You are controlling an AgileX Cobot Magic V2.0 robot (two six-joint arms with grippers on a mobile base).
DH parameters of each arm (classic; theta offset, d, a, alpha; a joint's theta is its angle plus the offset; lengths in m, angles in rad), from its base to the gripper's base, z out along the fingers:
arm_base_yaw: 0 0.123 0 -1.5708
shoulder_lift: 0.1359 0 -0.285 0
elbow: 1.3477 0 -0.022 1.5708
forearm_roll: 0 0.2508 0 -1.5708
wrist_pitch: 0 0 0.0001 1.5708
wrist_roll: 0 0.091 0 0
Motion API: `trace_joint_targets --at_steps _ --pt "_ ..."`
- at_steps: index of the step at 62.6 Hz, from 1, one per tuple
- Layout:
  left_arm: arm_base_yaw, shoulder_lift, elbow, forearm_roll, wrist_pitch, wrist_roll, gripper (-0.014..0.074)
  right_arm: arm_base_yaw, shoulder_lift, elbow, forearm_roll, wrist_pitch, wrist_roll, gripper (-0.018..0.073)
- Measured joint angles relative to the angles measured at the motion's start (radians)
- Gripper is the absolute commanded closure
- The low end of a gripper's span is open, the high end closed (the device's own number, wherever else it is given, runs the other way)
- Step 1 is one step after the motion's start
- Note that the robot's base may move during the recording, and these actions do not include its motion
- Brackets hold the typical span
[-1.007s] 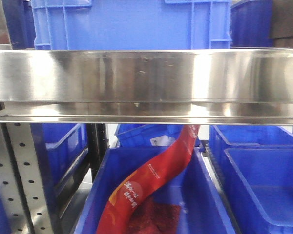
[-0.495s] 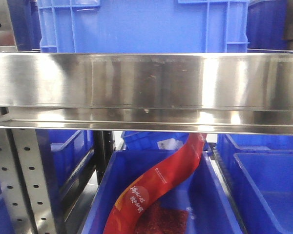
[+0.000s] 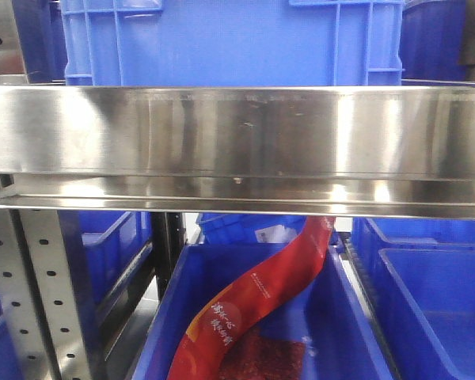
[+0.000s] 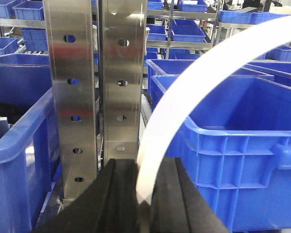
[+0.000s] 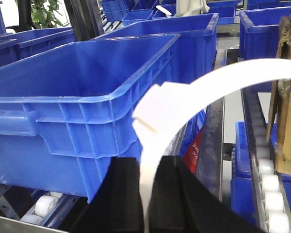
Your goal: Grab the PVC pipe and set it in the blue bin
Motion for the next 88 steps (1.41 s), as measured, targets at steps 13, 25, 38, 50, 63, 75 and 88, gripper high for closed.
trace_joint_targets --at_steps 13,25,38,50,63,75,88 --pt "0.0 0.004 -0.002 0.0 0.0 0.0 0.0707 0.002 0.011 -0.002 0.0 -0.024 -0.012 0.0727" --pt "-0.055 0.124 -0.119 -0.008 0.058 0.004 0.0707 0.062 0.138 -0.117 0.0 -0.065 -0.132 0.0727" --pt "-0.228 0.327 -0.323 -0.001 0.04 0.008 0.0707 0.123 0.379 -0.301 0.0 -0.103 -0.149 0.0727" --pt "-0.336 0.554 -0.541 0.009 -0.023 0.008 0.0707 0.149 0.599 -0.502 0.0 -0.104 -0.153 0.0727" --pt "-0.345 0.794 -0.751 0.011 -0.111 0.008 0.0707 0.155 0.791 -0.67 0.004 -0.114 -0.153 0.0727" --pt "-0.346 0.971 -0.829 0.011 -0.123 0.008 0.0707 0.157 0.906 -0.707 0.029 -0.108 -0.155 0.0727" --pt "-0.346 1.021 -0.83 0.011 -0.121 0.008 0.0493 0.157 0.919 -0.71 0.035 -0.101 -0.155 0.0516"
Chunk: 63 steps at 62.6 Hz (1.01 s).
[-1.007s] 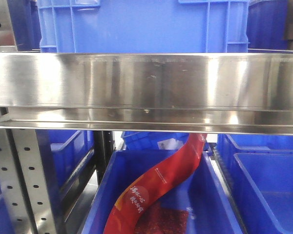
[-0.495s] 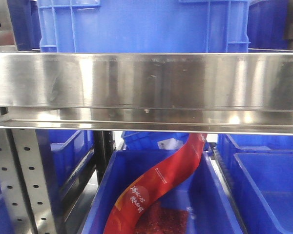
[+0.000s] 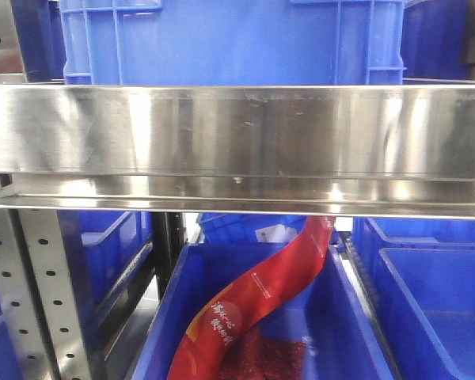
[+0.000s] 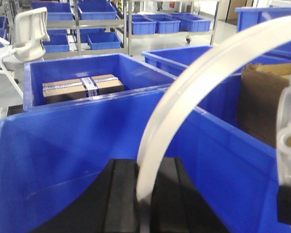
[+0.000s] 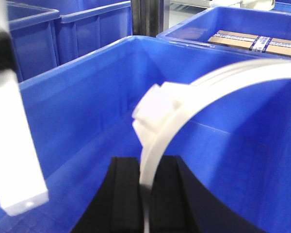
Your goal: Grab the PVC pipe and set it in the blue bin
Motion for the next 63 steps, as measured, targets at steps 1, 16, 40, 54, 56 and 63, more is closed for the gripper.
trace_joint_targets --at_steps 1,16,40,54,56,63 --pt "0.0 0.0 -0.002 0.0 0.0 0.0 0.0463 0.0 0.0 0.0 0.0 0.002 0.0 0.0489" --pt "0.0 0.002 -0.006 0.003 0.004 0.001 0.0184 0.002 0.0 -0.001 0.003 0.017 -0.002 0.0225" --pt "0.0 -0.029 -0.006 0.001 0.006 0.001 0.0469 0.012 -0.043 -0.002 0.009 0.02 -0.002 0.0481" --pt "0.0 -0.055 -0.01 0.001 0.014 0.001 0.0708 0.012 -0.052 -0.006 0.009 0.02 -0.002 0.0728" --pt "0.0 -0.055 -0.01 0.001 0.027 0.001 0.0707 0.012 -0.051 -0.006 0.009 0.021 -0.002 0.0728" --pt "0.0 -0.079 -0.008 -0.016 0.107 0.001 0.0707 0.012 -0.067 -0.006 0.042 0.051 -0.002 0.0728"
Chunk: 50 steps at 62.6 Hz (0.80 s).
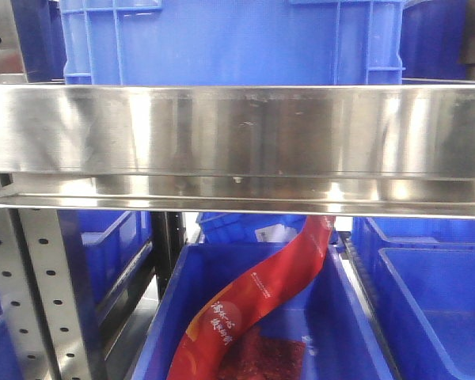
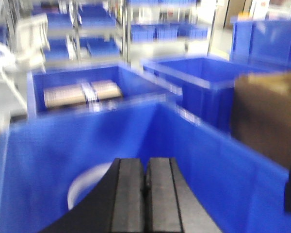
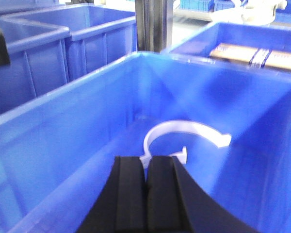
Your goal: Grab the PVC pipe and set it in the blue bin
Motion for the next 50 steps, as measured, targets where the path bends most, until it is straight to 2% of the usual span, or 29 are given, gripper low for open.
trace_joint_targets --at_steps 7,20,26,32,50 --pt "0.0 -0.085 0.0 -0.019 0.082 0.0 0.0707 0.0 -0.072 0.0 0.016 0.031 0.0 0.0728" --pt "0.0 -0.278 0.0 -0.021 0.127 0.0 0.0707 0.0 -0.228 0.013 0.02 0.033 0.0 0.0728" --pt "0.0 -0.356 0.048 -0.021 0.139 0.0 0.0707 0.0 -0.295 0.065 0.02 0.016 0.0 0.0728" --pt "0.0 -0.445 0.163 -0.021 0.114 0.0 0.0707 0.0 -0.356 0.167 0.02 -0.026 0.0 0.0728" --pt "0.0 -0.758 0.725 -0.082 -0.113 0.0 0.0707 0.0 -0.553 0.527 0.046 -0.121 0.0 0.0728"
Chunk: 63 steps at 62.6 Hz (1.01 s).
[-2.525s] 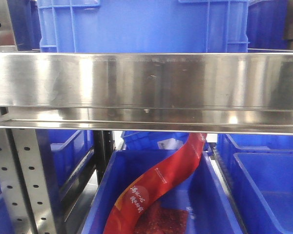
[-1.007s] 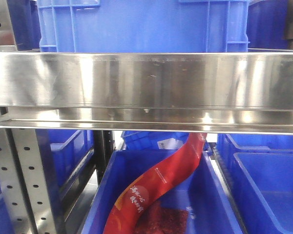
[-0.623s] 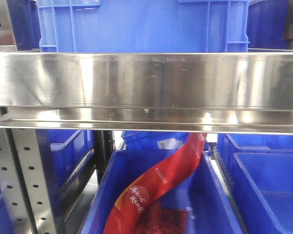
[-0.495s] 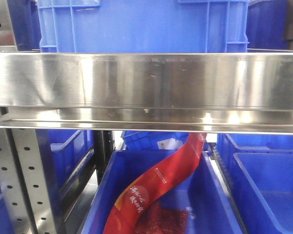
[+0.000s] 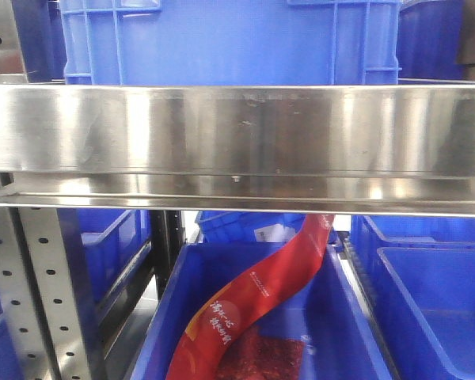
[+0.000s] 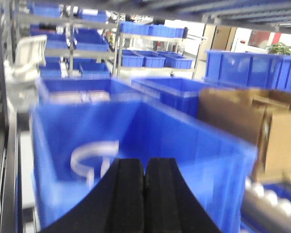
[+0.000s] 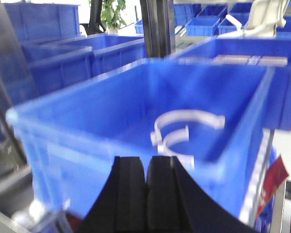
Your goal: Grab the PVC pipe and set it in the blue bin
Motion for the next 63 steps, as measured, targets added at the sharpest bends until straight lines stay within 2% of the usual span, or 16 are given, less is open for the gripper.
trace_joint_targets --at_steps 8,18,31,63 --pt "0.0 -0.127 0.207 -0.008 -0.071 0.0 0.0707 0.0 -0.084 0.148 0.002 -0.073 0.0 0.0728" --pt "0.0 -0.269 0.341 -0.01 -0.124 0.0 0.0707 0.0 -0.155 0.221 0.004 -0.096 0.0 0.0728" --pt "0.0 -0.354 0.356 -0.01 -0.147 0.0 0.0707 0.0 -0.213 0.223 0.008 -0.14 0.0 0.0728" --pt "0.0 -0.365 0.358 -0.01 -0.153 -0.002 0.0707 0.0 -0.219 0.223 0.008 -0.151 0.0 0.0728"
